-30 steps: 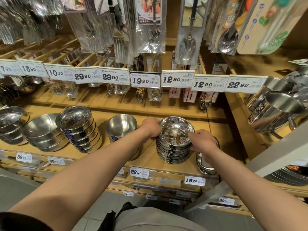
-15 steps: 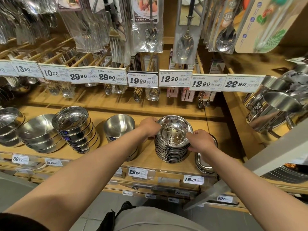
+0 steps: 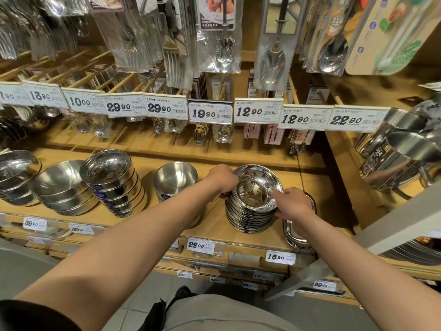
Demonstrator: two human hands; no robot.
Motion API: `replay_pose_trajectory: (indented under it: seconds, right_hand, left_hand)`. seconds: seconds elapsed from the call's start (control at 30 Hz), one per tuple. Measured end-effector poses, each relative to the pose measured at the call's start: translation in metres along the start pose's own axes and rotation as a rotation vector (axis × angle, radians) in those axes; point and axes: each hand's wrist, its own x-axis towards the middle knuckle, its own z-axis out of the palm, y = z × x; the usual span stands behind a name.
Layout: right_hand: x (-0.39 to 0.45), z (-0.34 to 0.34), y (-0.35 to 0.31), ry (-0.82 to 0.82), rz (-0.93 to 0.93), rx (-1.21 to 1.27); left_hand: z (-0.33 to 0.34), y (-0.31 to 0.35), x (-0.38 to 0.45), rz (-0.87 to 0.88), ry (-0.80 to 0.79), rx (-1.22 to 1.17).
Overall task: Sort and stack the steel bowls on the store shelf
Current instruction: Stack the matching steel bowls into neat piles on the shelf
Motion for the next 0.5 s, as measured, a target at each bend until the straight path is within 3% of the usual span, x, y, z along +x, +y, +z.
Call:
replay_pose_trajectory:
  seconds: [0.4,0.5]
  right_hand:
    - [0.007,0.001,0.003,0.014,-0.018,0.029]
    - [0.013,-0.001,0.006,-0.024,0.022,0.152]
  left_hand:
    - [0.000,-0.008,0.004,-0.027,-0.012,-0.051]
    - [-0.002,-0.015,0.002,-0.056,-0.047,-0.125]
